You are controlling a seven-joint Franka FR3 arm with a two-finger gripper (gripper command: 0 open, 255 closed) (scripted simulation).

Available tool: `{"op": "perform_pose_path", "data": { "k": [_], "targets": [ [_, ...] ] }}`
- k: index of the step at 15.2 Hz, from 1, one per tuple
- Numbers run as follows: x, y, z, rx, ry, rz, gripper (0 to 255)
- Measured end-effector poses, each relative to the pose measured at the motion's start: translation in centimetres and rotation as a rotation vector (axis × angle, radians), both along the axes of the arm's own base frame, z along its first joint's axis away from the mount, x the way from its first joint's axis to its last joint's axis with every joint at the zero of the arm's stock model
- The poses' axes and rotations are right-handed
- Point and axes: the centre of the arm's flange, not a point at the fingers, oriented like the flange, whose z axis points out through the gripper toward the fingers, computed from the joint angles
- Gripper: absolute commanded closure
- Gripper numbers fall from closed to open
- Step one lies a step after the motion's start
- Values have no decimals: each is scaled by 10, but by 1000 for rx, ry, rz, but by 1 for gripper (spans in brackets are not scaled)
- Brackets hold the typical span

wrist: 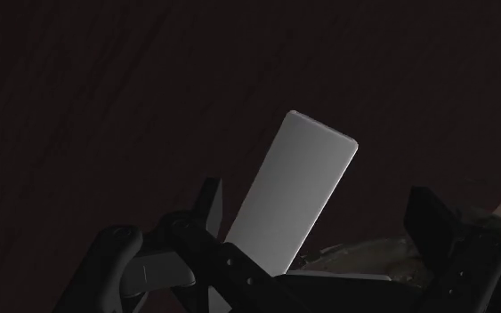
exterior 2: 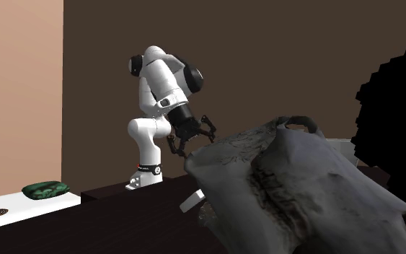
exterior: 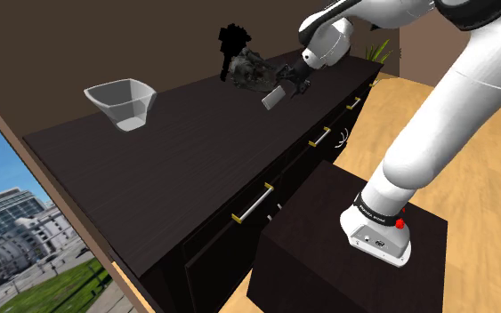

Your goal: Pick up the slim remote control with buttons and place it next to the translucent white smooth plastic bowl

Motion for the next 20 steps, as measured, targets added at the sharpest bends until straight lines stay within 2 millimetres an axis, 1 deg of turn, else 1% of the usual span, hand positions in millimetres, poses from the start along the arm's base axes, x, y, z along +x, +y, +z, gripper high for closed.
{"op": "perform_pose_path", "data": {
  "k": [1,3,6,7,9,15,20],
  "targets": [
    [3,-9,-9,14,-20,-33,0],
    [9,-22,-24,41,-59,-98,0],
    [17,-55,-47,82,-118,-194,0],
    [18,-61,-52,92,-133,-218,0],
    [24,-65,-61,99,-145,-236,0],
    [42,-62,-84,102,-150,-242,0],
    [44,-62,-87,102,-150,-242,0]
  ]
}}
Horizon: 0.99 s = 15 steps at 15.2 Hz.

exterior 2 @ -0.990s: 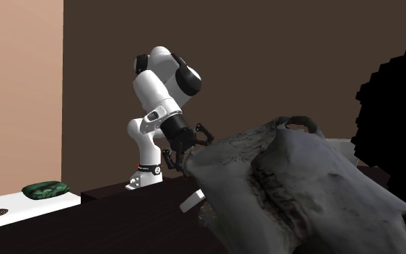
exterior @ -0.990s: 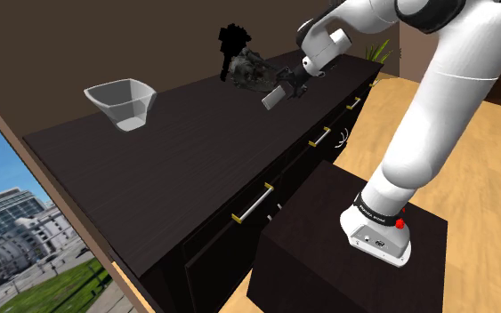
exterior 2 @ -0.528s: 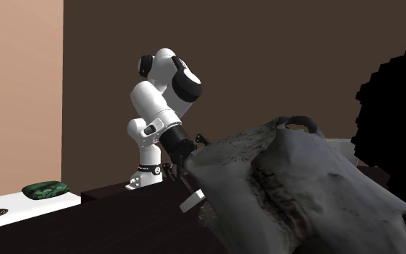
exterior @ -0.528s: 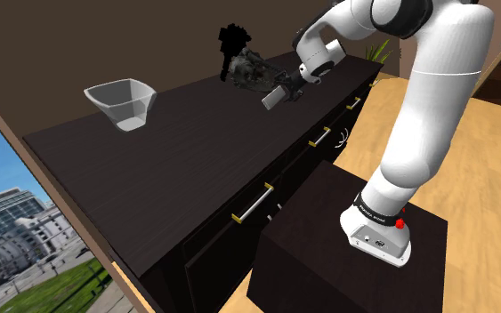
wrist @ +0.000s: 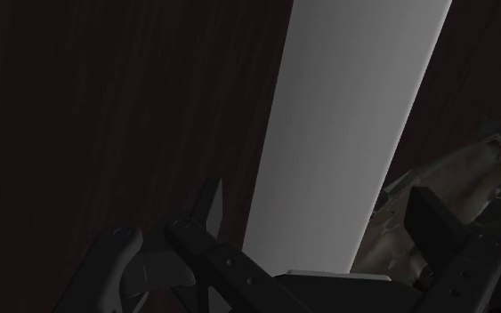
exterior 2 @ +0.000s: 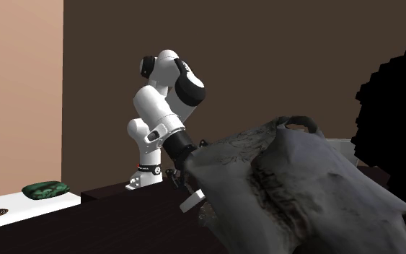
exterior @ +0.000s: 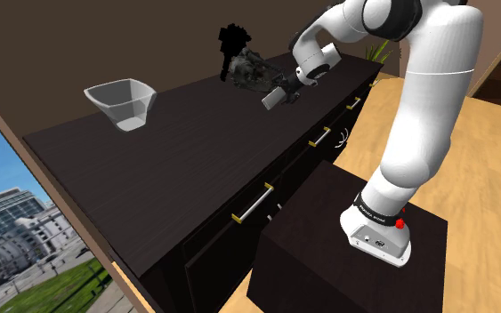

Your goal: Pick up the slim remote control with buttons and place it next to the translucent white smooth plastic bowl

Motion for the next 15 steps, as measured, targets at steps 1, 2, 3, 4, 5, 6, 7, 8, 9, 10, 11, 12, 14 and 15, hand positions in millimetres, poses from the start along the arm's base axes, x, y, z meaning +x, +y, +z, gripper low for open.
{"op": "perform_pose_path", "data": {
  "k": [1,2,3,4,5,6,7,8,9,10,11,12,14,15],
  "targets": [
    [0,0,0,0,0,0,0],
    [0,0,0,0,0,0,255],
    [0,0,0,0,0,0,255],
    [0,0,0,0,0,0,255],
    [0,0,0,0,0,0,255],
    [0,0,0,0,0,0,255],
    [0,0,0,0,0,0,255],
    [0,0,0,0,0,0,255],
    [0,0,0,0,0,0,255],
    [0,0,0,0,0,0,255],
    [0,0,0,0,0,0,255],
    [0,0,0,0,0,0,255],
    [0,0,7,0,0,0,255],
    [0,0,11,0,0,0,255]
  ]
}}
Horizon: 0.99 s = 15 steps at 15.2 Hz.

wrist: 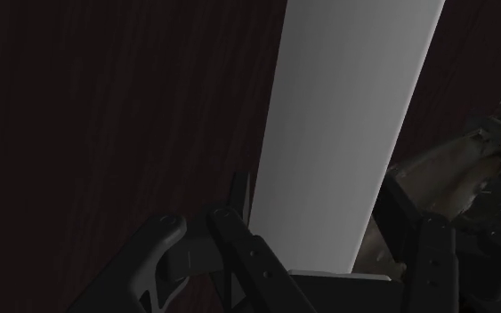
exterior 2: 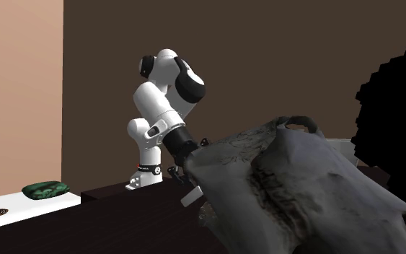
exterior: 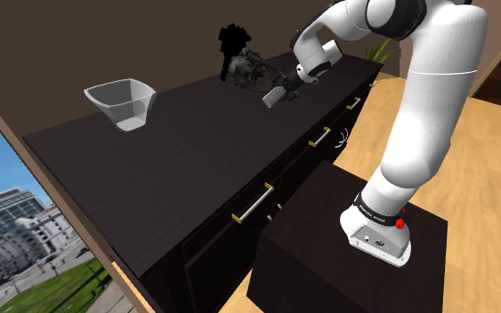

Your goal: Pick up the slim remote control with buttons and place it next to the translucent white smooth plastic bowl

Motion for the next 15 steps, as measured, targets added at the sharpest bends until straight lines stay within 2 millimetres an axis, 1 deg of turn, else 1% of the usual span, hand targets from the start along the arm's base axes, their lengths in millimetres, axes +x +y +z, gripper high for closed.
{"op": "perform_pose_path", "data": {
  "k": [15],
  "targets": [
    [0,0,78,1,0,0,255]
  ]
}}
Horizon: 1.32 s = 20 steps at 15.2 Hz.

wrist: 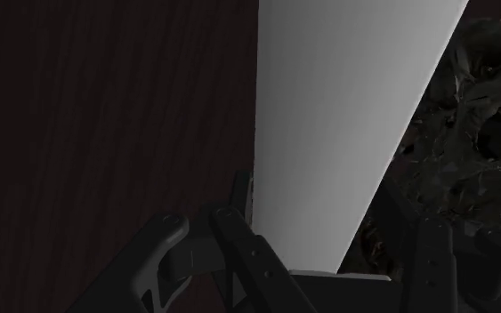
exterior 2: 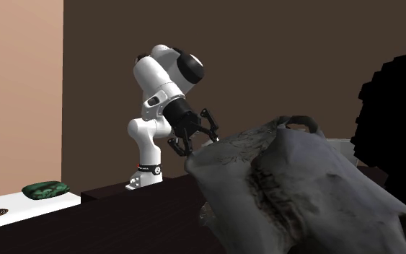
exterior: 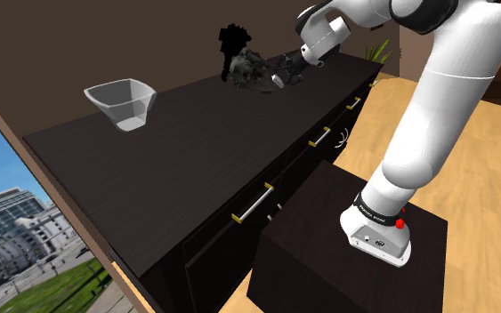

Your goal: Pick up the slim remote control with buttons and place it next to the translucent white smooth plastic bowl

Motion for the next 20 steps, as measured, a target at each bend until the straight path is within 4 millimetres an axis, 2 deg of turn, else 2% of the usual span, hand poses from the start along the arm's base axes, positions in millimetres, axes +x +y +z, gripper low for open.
{"op": "perform_pose_path", "data": {
  "k": [20],
  "targets": [
    [0,1,104,2,5,3,255]
  ]
}}
